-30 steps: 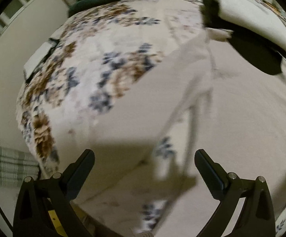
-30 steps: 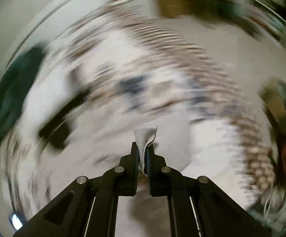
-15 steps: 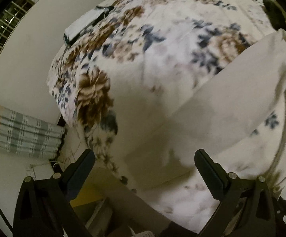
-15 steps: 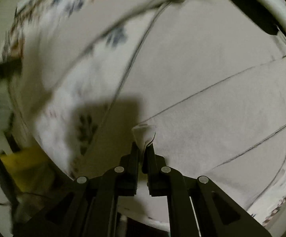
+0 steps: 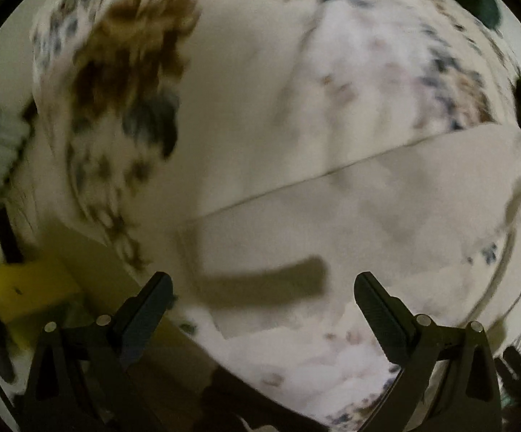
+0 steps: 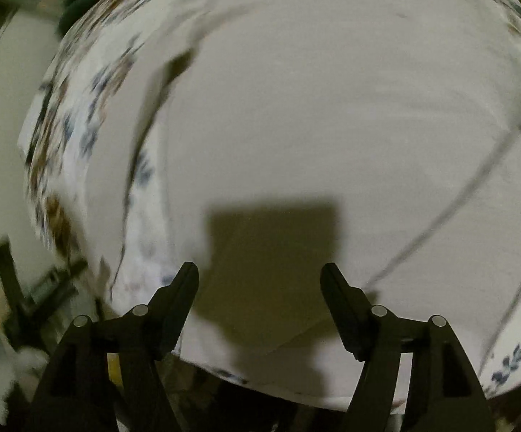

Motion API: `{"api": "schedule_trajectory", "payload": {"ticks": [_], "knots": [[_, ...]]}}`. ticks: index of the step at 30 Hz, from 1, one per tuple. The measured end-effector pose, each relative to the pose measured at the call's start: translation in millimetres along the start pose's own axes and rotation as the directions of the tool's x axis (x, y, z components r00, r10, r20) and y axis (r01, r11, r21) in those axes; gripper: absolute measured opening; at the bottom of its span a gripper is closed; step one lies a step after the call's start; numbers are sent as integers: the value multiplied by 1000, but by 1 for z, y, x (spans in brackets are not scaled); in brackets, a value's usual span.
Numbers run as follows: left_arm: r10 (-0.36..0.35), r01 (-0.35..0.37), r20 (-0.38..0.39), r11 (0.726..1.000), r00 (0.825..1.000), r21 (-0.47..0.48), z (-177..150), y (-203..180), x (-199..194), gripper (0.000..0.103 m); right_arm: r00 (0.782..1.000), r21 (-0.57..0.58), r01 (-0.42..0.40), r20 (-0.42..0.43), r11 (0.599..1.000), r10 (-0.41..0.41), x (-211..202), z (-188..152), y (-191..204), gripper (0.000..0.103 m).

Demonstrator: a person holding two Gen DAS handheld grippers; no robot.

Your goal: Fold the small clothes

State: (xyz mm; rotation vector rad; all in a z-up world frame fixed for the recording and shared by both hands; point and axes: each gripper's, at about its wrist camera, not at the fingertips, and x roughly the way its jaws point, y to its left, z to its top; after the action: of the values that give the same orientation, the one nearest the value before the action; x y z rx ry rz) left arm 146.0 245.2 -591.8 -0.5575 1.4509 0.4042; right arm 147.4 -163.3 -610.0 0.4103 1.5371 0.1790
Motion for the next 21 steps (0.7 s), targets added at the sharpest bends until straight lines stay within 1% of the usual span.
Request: {"api": "schedule_trajectory", "payload": {"ticks": [1,2,3,5,6,7,8,9,10,12,14,15,16,17,18,20,21], "knots": [[-12,12,-15,1000,1000,-27,2,6,10,100,1000,35,6,6,999,-6,-6,-1,-16,72],[-10,9,-20,999,1000,-45,3,9,17,98,1000,58,14,9,998,-14,-10,3,-25,72],[-8,7,-19,998,1000,-56,5,11,22,97,1000,78,20,13,997,-21,-11,16,-30,72],[14,-12,29,998,999,-57,7,9,21,96,999,112,21,21,993,-24,-21,18,-51,72],[27,-24,57,998,998,-54,7,6,18,82,999,122,23,20,992,-26,-22,22,-53,72],[46,-42,88,998,995,-46,7,2,12,54,1000,131,23,16,991,-26,-19,28,-49,72],[57,-54,111,998,992,-34,7,-2,7,37,1000,139,21,10,990,-23,-21,27,-57,72],[47,-44,122,999,991,-26,5,-5,3,8,1000,143,22,5,990,-23,-17,26,-57,72],[38,-36,131,999,991,-20,4,-10,-4,9,1000,143,26,0,989,-27,-11,23,-49,72],[63,-67,176,998,982,19,2,-23,-20,8,999,137,40,-5,990,-40,9,22,-22,72],[73,-93,228,993,971,76,-4,-43,-45,8,999,130,52,-6,990,-51,17,21,-11,72],[64,-94,253,990,965,109,-7,-54,-58,8,998,128,56,-2,990,-56,13,19,-16,72],[54,-105,289,981,956,164,-13,-71,-76,8,998,129,63,4,990,-64,19,20,-4,72],[52,-123,316,970,947,210,-20,-84,-87,8,997,132,69,9,989,-70,19,21,-1,72],[30,-125,339,956,940,264,-30,-98,-98,8,997,139,73,14,988,-75,16,21,-3,72],[-28,-119,357,916,934,383,-47,-132,-118,8,996,169,79,26,982,-85,6,17,-15,72],[-64,-102,350,894,935,437,-56,-152,-124,8,996,188,81,30,979,-88,0,14,-24,72]]}}
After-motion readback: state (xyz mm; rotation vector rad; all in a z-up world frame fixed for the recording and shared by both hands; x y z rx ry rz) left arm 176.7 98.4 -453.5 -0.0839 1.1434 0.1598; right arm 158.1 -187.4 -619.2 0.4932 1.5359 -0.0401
